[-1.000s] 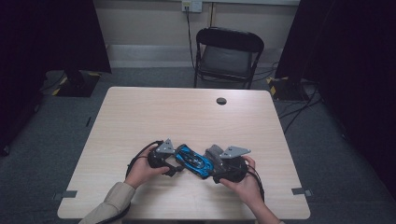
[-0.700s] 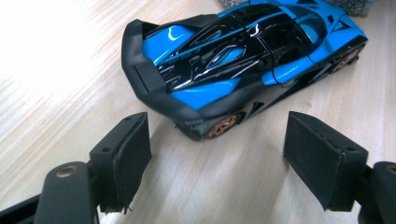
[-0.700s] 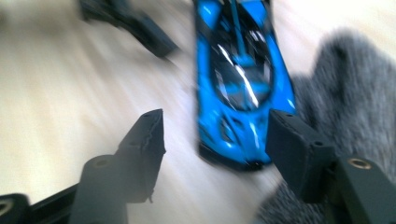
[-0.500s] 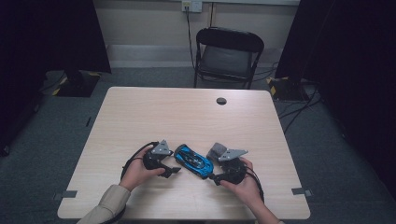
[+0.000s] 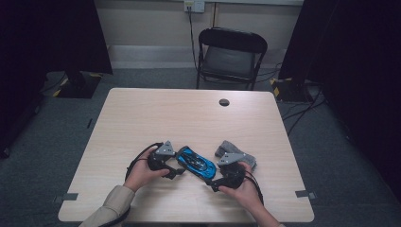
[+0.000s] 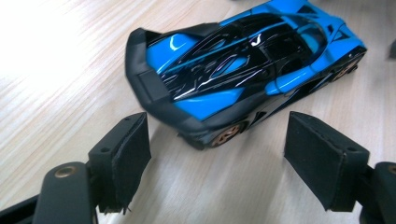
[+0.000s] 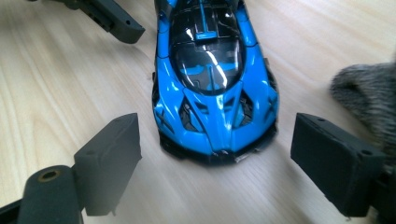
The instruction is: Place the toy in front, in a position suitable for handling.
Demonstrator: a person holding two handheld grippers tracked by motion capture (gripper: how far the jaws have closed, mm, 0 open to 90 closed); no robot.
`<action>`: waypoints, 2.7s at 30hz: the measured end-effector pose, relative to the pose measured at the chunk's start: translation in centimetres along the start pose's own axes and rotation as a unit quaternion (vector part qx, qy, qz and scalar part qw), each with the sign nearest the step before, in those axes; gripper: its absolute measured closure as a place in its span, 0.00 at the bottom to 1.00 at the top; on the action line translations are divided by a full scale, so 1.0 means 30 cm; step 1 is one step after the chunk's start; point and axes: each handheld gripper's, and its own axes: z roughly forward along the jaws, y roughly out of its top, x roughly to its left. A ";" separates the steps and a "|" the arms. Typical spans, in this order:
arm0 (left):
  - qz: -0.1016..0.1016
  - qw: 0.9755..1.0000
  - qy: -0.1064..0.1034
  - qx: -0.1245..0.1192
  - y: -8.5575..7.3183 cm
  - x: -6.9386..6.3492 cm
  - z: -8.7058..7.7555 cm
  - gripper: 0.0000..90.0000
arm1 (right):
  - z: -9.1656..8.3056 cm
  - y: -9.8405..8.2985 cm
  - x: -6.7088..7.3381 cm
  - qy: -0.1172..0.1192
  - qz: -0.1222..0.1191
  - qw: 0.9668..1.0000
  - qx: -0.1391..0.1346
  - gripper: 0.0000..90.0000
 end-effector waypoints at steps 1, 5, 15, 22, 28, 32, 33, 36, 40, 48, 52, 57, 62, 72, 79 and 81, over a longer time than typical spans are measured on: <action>0.000 1.000 -0.002 0.000 0.000 -0.002 0.005 0.25 | 0.021 0.001 -0.004 0.000 0.006 1.000 0.007 0.17; 0.001 1.000 -0.004 -0.003 0.000 0.000 0.006 0.25 | 0.038 0.003 -0.002 -0.008 -0.009 1.000 0.007 0.16; 0.002 1.000 0.003 -0.008 -0.002 -0.024 -0.024 0.26 | 0.057 0.027 -0.002 0.007 -0.061 0.998 0.012 0.27; 0.012 1.000 0.010 0.007 -0.027 -0.049 -0.081 0.27 | 0.078 0.061 -0.008 0.044 -0.110 0.993 0.025 0.28; 0.006 1.000 0.010 0.013 -0.078 -0.055 -0.114 0.29 | 0.105 0.093 -0.003 0.072 -0.146 0.986 0.032 0.28; 0.002 1.000 0.012 0.009 -0.091 -0.063 -0.122 0.31 | 0.109 0.096 -0.007 0.082 -0.157 0.984 0.033 0.28; 0.000 1.000 0.007 0.008 -0.093 -0.063 -0.121 0.31 | 0.108 0.095 -0.006 0.081 -0.155 0.984 0.031 0.28; 0.006 1.000 0.009 0.012 -0.094 -0.059 -0.114 0.32 | 0.102 0.083 -0.002 0.074 -0.149 0.986 0.022 0.28; -0.012 1.000 0.022 0.005 -0.094 -0.019 -0.122 0.25 | 0.087 0.068 0.004 0.062 -0.143 0.988 0.011 0.27; -0.007 1.000 0.007 -0.005 -0.031 0.033 -0.129 0.19 | 0.032 0.031 0.009 0.035 -0.097 0.995 -0.010 0.23; 0.024 1.000 -0.019 0.001 0.003 0.030 -0.090 0.19 | 0.022 0.017 0.009 0.025 -0.084 0.996 -0.011 0.22; 0.029 0.998 -0.055 0.001 0.025 0.029 -0.027 0.13 | 0.023 -0.003 0.010 0.023 -0.077 0.997 -0.006 0.26; 0.040 0.997 -0.069 0.001 0.047 0.013 0.014 0.11 | 0.025 -0.017 0.007 0.026 -0.071 0.997 -0.004 0.30; 0.072 0.996 -0.050 0.023 0.026 -0.010 -0.020 0.15 | 0.033 0.007 -0.022 0.049 -0.090 0.995 0.011 0.31; 0.051 0.998 -0.044 0.012 -0.037 -0.021 -0.091 0.22 | 0.069 0.054 -0.063 0.063 -0.106 0.992 0.019 0.36; 0.049 0.998 -0.036 -0.001 -0.062 -0.027 -0.105 0.23 | 0.085 0.065 -0.077 0.065 -0.102 0.993 0.011 0.36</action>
